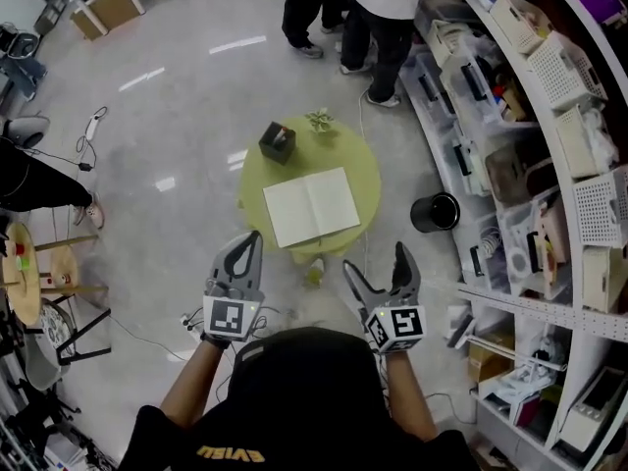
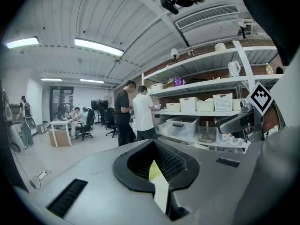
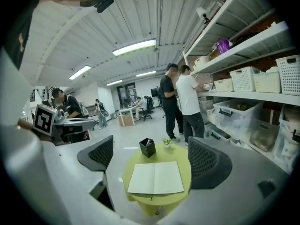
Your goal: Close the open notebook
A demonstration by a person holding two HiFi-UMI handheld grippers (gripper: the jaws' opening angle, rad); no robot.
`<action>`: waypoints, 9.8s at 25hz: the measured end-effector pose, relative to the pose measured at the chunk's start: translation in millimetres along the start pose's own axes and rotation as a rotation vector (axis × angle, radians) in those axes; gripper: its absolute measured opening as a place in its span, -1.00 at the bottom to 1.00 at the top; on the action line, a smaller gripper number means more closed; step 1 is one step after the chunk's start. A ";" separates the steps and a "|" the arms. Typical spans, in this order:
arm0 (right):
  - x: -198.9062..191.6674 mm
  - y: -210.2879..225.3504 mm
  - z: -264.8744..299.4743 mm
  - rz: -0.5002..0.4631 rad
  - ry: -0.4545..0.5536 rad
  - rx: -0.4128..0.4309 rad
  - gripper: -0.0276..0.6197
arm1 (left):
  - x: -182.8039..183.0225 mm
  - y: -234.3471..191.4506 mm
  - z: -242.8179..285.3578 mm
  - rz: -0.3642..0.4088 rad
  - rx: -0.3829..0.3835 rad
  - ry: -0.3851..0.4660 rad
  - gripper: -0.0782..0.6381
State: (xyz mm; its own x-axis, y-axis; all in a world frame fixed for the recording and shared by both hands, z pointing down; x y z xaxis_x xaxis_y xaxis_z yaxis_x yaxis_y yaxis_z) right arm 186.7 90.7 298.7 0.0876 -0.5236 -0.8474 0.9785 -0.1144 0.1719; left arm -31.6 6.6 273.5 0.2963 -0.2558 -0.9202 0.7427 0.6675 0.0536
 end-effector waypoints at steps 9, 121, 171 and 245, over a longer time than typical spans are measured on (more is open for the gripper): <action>-17.7 35.7 90.0 -0.026 -0.185 0.108 0.54 | -26.3 -38.9 68.7 -0.088 0.060 -0.134 -0.76; -218.5 145.3 278.5 -0.049 -0.701 -0.082 -0.87 | -322.6 24.2 290.6 -0.075 -0.313 -0.723 -0.76; -162.8 86.6 242.8 -0.073 -0.640 0.002 -0.87 | -321.7 23.2 288.8 -0.143 -0.322 -0.732 -0.76; -146.8 -13.4 238.6 -0.213 -0.624 0.144 -0.87 | -345.4 3.6 196.9 -0.243 -0.293 -0.824 -0.76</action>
State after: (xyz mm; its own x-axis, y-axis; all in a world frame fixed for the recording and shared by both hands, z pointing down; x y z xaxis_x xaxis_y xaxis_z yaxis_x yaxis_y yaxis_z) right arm 116.1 -32.4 540.7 -0.2708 -0.8621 -0.4282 0.9241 -0.3574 0.1350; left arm -13.0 -40.4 668.0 0.5705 -0.7569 -0.3187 0.6918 0.6520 -0.3103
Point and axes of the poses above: the fingertips, and each gripper's own axes: z forward along the fingers, y to its right, x out of its top, the point moved 2 cm from there along -z, backward along the fingers, and after that the axes turned 11 degrees about -y, right-handed, at the moved point
